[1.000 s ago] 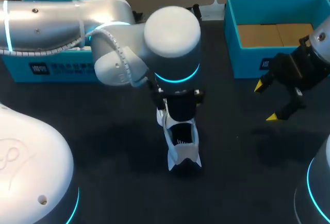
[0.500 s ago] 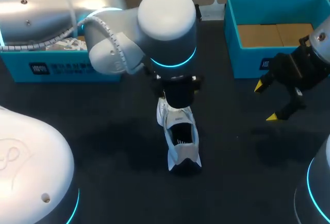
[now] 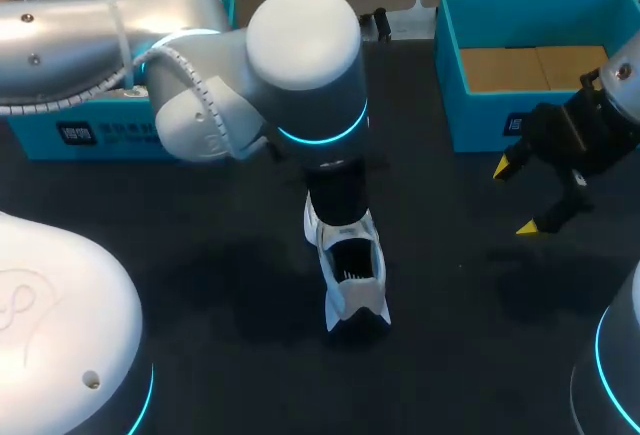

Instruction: Take the shoe out of the shoebox, open the shoe tongue, remove and reinsert the insole, then place the shoe into the shoebox

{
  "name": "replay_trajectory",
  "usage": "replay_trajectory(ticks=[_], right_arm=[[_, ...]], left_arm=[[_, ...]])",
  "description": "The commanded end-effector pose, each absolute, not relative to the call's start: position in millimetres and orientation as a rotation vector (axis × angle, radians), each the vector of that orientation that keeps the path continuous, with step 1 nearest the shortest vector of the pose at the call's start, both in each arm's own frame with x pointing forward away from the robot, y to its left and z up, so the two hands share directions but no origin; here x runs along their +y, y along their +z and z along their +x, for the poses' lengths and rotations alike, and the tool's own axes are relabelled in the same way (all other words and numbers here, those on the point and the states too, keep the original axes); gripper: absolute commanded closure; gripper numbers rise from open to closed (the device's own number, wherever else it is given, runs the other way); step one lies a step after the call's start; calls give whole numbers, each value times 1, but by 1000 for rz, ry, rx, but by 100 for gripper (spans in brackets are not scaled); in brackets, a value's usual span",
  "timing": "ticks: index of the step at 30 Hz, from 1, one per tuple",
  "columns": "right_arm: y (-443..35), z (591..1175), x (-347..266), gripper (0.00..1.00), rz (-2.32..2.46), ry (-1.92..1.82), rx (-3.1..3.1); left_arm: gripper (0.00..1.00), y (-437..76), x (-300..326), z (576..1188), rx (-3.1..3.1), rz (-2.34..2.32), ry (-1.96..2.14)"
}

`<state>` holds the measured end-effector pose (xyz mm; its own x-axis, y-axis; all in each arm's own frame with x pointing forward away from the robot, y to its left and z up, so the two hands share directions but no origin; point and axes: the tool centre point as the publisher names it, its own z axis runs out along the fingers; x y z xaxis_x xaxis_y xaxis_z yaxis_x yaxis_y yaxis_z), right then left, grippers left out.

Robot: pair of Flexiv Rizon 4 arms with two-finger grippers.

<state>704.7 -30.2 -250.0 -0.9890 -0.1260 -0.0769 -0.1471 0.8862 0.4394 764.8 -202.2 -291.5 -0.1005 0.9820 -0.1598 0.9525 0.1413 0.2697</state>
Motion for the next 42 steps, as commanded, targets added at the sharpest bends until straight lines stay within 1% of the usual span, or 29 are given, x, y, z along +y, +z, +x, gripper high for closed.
replay_trajectory(ticks=[1,8,16,20,21,25,26,32,39,42], right_arm=[[-251,704,-30,0,-215,700,3006],[-251,704,-30,0,-215,700,3006],[-251,704,-30,0,-215,700,3006],[-251,704,-30,0,-215,700,3006],[-251,704,-30,0,-215,700,3006],[-251,704,-30,0,-215,700,3006],[-251,704,-30,0,-215,700,3006],[-251,704,-30,0,-215,700,3006],[-251,704,-30,0,-215,700,3006],[-251,704,-30,0,-215,700,3006]], left_arm=[[68,-300,-201,757,2116,1883,122],[69,-315,-205,741,2112,1922,105],[69,-331,-206,736,2133,1940,105],[71,-329,-205,738,2134,1946,106],[73,-326,-206,739,2129,1936,104],[71,-320,-208,746,2128,1914,100],[69,-321,-210,748,2130,1912,99],[70,-332,-216,744,2143,1914,91],[69,-343,-213,734,2172,1898,65],[68,-340,-209,730,2178,1879,57]])
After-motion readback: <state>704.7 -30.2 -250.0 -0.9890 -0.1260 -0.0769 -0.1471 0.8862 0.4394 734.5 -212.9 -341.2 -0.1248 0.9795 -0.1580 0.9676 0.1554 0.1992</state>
